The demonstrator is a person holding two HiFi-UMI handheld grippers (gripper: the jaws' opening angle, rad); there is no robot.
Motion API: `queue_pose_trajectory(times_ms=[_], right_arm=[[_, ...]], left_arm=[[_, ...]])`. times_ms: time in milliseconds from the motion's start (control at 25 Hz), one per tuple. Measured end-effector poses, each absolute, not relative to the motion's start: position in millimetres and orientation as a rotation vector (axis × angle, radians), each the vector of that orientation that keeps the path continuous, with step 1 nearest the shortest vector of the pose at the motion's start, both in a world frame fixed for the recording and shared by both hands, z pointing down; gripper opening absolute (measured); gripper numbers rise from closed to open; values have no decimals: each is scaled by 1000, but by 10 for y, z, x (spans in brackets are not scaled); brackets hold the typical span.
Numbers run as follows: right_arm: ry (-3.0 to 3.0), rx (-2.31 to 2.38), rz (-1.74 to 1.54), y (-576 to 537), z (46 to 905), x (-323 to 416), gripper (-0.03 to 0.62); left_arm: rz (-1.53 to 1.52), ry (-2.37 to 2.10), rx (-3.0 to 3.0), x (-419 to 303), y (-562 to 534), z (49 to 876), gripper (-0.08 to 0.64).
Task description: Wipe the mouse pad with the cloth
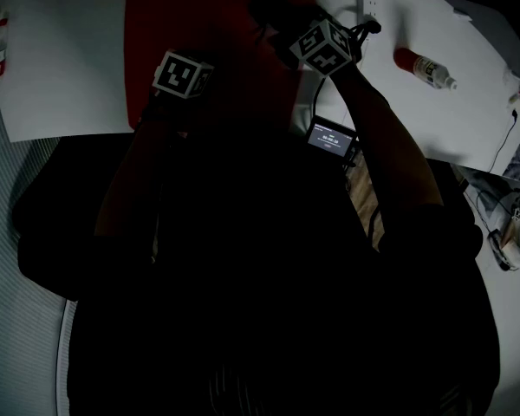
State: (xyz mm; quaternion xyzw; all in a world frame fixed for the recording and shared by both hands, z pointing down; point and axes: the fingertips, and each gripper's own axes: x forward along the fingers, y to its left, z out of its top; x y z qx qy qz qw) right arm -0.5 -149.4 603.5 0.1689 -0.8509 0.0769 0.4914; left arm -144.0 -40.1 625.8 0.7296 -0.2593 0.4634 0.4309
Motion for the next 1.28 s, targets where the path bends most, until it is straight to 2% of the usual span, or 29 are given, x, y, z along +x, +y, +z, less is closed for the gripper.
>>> queue_pose_trajectory(times_ms=[200, 440, 720, 1080, 1280], right_arm=[[-2100, 402, 261, -1298, 6023, -90, 38], [-2187, -63, 246, -109, 6042, -472, 40], [-2192, -297, -11, 137, 6086, -575, 41], [-2126, 363, 178, -1569, 6058, 44, 41], [-2086, 413, 190, -1349, 6044, -47, 37]], left_arm=[[1155, -647, 1820, -1428, -397, 6254, 6], [1151, -645, 1815, -1428, -380, 6272, 8], [1131, -642, 1829, -1391, -393, 6263, 8], [1130, -633, 1821, -1424, -390, 6253, 6], [1117, -619, 1819, -1385, -366, 6260, 6]])
